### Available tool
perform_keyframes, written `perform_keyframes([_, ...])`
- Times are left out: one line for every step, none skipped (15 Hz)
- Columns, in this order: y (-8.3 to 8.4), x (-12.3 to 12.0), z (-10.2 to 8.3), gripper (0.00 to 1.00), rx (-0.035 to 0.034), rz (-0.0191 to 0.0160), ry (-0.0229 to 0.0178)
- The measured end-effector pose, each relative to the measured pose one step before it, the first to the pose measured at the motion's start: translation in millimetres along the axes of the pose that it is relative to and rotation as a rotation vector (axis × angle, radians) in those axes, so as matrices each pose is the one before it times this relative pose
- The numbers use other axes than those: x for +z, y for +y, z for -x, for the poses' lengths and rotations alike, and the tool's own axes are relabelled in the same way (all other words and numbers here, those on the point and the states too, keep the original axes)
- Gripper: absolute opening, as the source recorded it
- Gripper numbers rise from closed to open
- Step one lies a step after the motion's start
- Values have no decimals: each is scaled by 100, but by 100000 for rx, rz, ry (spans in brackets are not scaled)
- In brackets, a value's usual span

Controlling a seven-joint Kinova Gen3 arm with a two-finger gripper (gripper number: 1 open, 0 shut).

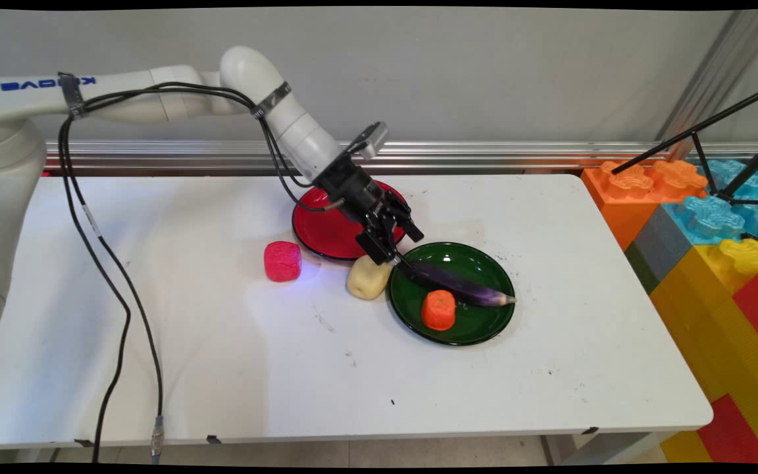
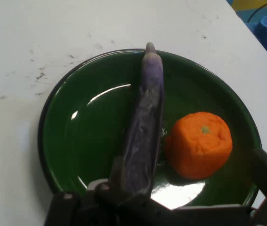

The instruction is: Pick up the eggplant from the green plate

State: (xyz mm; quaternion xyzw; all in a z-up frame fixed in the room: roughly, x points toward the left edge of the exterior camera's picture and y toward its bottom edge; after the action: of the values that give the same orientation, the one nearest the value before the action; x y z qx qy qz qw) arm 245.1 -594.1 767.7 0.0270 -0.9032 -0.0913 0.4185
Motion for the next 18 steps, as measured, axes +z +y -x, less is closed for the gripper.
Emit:
perform_keyframes([-41,426,-61,100,444,387,-182])
perform_keyframes([-32,295,-54,100,314,275,-131])
perform_keyframes([-78,424,-141,100,640,320,-48])
perform_keyframes([-143,471,-179,100,691,245,0])
perform_keyframes([-137,323,-153,100,477,112,32])
perform_keyframes([-155,313,-160,100,510,20,93])
perform_keyframes([-217,353,-184,100,521,-2,98])
perform_keyframes([-184,284,-118,100,398,-39,77])
perform_keyframes([-159,222,-65,100,310,-19,9])
perform_keyframes([-172,265,-50,100,325,13,-30])
perform_keyframes([-161,252,8,100,369,30,-80])
perform_keyframes([-150,251,31,100,338,65,-113])
perform_keyframes([-207,321,108,100,435,48,-235])
perform_keyframes([-181,261,103,100,377,26,-197])
perform_keyframes([-120,171,75,100,242,23,-161])
perform_keyframes([-182,244,94,100,355,0,-183])
perform_keyframes([-114,154,59,100,251,-18,-126])
perform_keyframes([-192,232,62,100,391,-44,-131])
